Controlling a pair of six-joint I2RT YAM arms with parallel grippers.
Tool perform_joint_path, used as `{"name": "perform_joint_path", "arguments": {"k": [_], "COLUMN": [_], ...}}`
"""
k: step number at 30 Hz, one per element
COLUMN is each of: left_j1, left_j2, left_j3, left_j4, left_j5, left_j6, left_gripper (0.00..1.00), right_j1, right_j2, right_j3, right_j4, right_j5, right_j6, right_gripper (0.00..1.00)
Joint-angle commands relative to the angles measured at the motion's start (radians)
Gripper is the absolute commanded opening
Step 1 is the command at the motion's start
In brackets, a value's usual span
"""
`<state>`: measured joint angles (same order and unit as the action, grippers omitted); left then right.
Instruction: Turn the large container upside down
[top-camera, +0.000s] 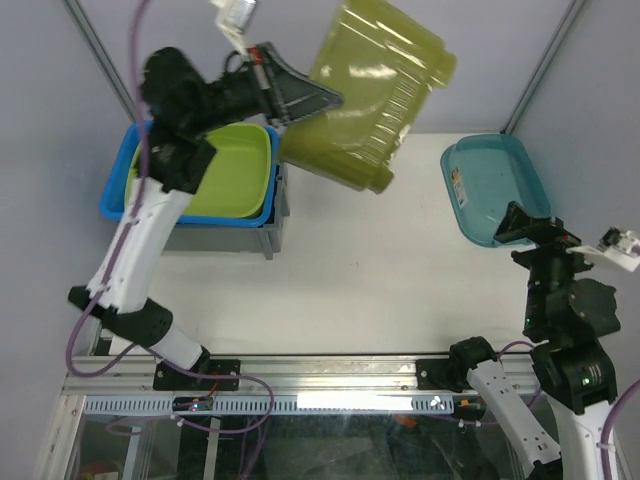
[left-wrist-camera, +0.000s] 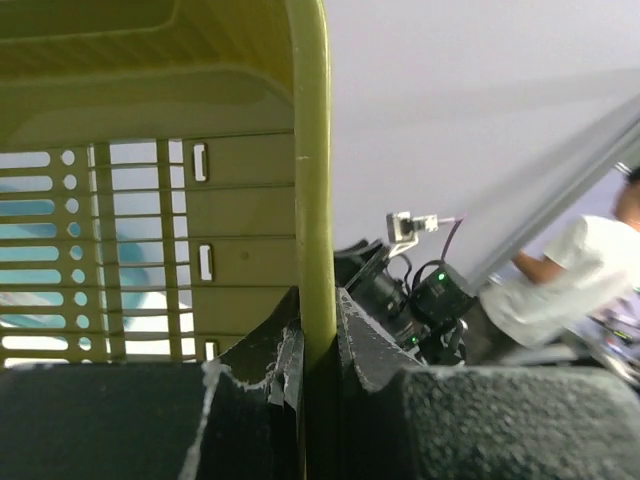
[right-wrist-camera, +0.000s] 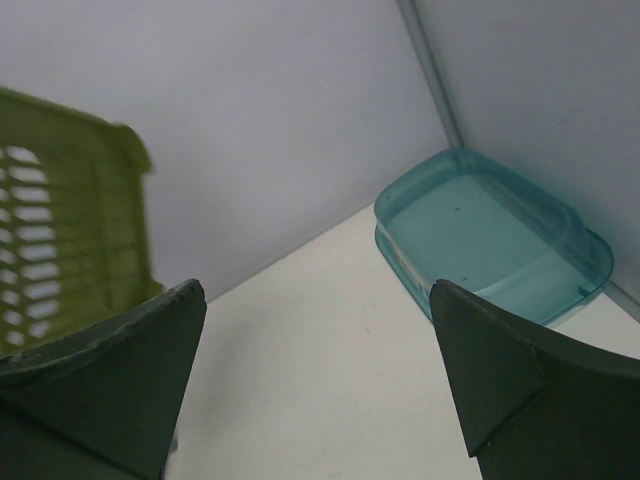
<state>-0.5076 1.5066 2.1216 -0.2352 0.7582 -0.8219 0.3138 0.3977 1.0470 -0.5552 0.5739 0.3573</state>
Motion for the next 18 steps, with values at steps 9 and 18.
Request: {"name": "perform_joint_path", "arguments": {"k": [9, 18], "left_j1": [-0.253, -0.264], "left_j2": [0.043, 0.01], "left_j3": [-0.455, -1.032], "left_j4": [0.858, 1.589], "left_j5": [-0.132, -0.524], "left_j6": [-0.25, -0.498], "left_gripper": [0.0, 0.0], "right_j1": [0.004, 0.005], "right_j2": [-0.136, -0.006], "right_j3": [-0.013, 0.049], "right_j4": [0.159, 0.058], "right_j5": [0.195, 0.1], "right_j6": [-0.111, -0.059], "right_gripper": [0.99, 0.99]}}
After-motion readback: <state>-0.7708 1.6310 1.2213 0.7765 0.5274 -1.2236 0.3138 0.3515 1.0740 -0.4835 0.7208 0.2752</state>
